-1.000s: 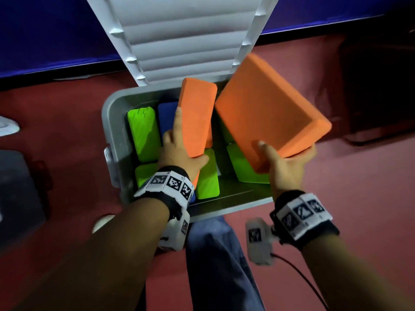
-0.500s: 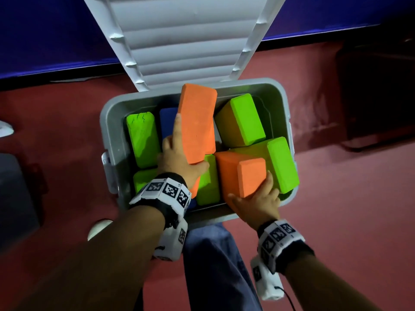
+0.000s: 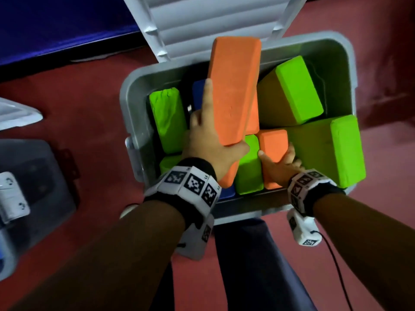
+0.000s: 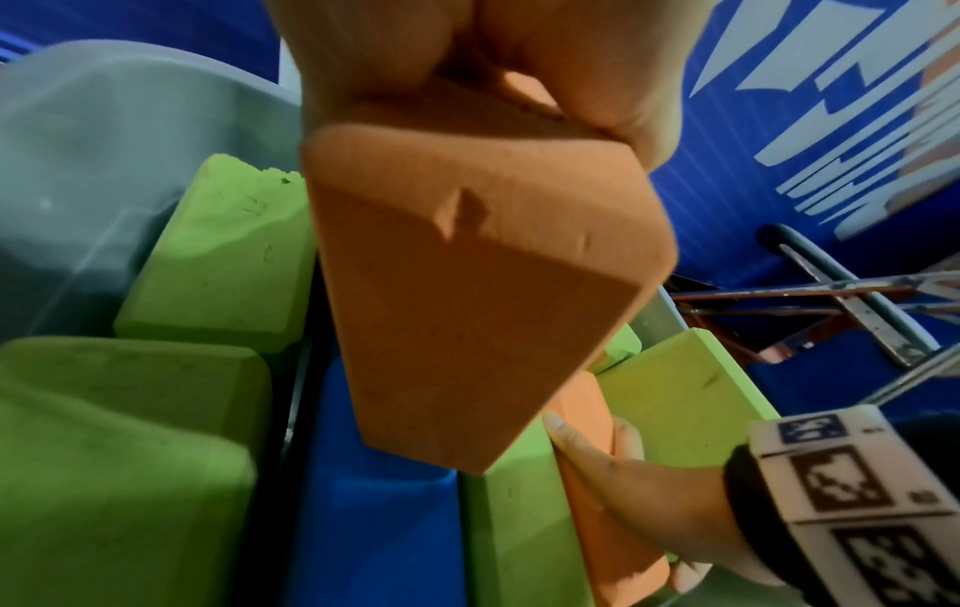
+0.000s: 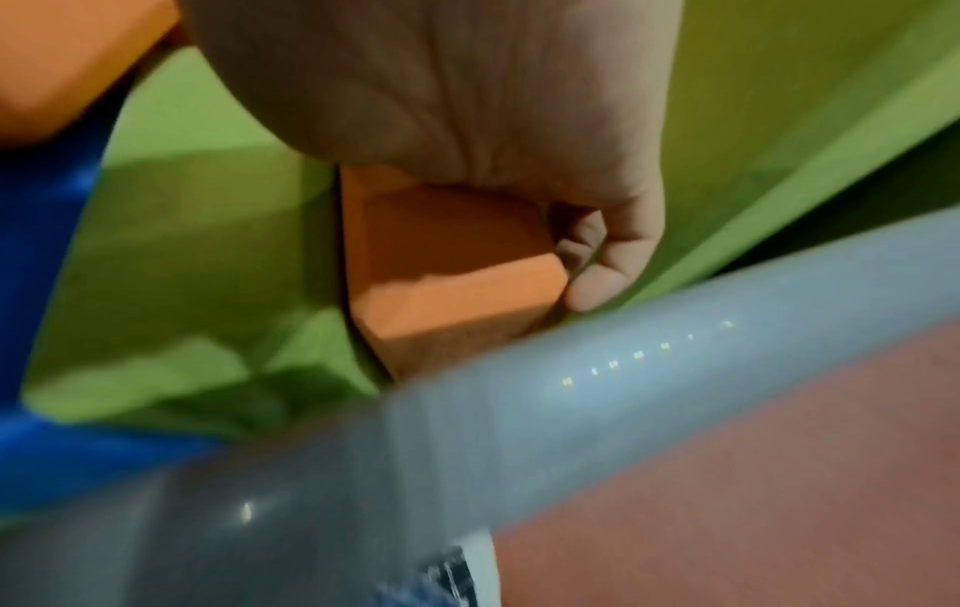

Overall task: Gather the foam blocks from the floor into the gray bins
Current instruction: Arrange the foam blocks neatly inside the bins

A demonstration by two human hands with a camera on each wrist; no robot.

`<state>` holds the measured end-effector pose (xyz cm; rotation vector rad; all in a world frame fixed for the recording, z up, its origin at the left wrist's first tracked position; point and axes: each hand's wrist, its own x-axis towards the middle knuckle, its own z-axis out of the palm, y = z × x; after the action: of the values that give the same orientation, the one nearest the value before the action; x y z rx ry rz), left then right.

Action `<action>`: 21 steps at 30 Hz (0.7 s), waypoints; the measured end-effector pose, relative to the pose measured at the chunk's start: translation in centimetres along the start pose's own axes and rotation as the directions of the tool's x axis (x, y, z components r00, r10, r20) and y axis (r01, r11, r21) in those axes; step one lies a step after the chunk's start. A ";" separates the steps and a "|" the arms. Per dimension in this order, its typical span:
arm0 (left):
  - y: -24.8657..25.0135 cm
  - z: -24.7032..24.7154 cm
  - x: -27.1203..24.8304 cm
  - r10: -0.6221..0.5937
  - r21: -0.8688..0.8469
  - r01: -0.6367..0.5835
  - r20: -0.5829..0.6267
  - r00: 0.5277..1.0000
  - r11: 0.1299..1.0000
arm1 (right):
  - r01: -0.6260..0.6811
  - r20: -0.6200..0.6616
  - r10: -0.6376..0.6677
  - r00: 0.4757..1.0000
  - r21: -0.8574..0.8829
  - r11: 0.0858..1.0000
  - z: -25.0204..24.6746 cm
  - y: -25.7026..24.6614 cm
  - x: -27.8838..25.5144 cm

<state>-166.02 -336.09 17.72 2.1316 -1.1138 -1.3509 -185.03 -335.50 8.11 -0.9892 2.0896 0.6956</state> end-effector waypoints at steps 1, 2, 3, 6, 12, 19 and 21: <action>0.3 0.2 -0.2 0.006 0.023 -0.006 -0.015 1.000 1.000 | -0.020 0.064 0.021 0.998 -0.008 1.000 -0.8 -0.2 0.1; 0.7 0.5 -0.5 0.015 0.060 -0.013 -0.028 0.999 0.998 | -0.016 0.104 0.020 0.994 -0.038 0.999 -1.8 -0.6 0.3; 1.0 0.9 -0.7 0.013 0.095 -0.009 -0.039 0.999 0.995 | 0.049 0.122 -0.036 0.992 -0.108 0.993 -2.8 -1.1 0.4; 1.6 1.6 -1.4 -0.031 0.150 0.041 -0.066 0.997 0.988 | 0.340 -0.057 -0.353 0.934 -0.162 0.926 -7.1 -2.9 0.5; 1.2 0.8 -2.2 -0.101 0.131 0.120 -0.139 0.985 0.984 | 0.317 -0.246 -0.319 0.915 -0.049 0.947 -11.9 -6.0 4.0; 1.2 1.1 -1.9 -0.101 0.145 0.120 -0.131 0.986 0.982 | 0.285 -0.247 -0.311 0.918 -0.134 0.949 -11.5 -6.8 3.5; 1.2 1.1 -2.1 -0.102 0.135 0.120 -0.131 0.986 0.984 | 0.305 -0.345 -0.308 0.887 -0.064 0.950 -11.7 -6.2 2.1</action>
<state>-167.92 -335.08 19.18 2.3773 -1.0859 -1.1992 -185.27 -348.22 12.51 -1.5010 2.1533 0.3839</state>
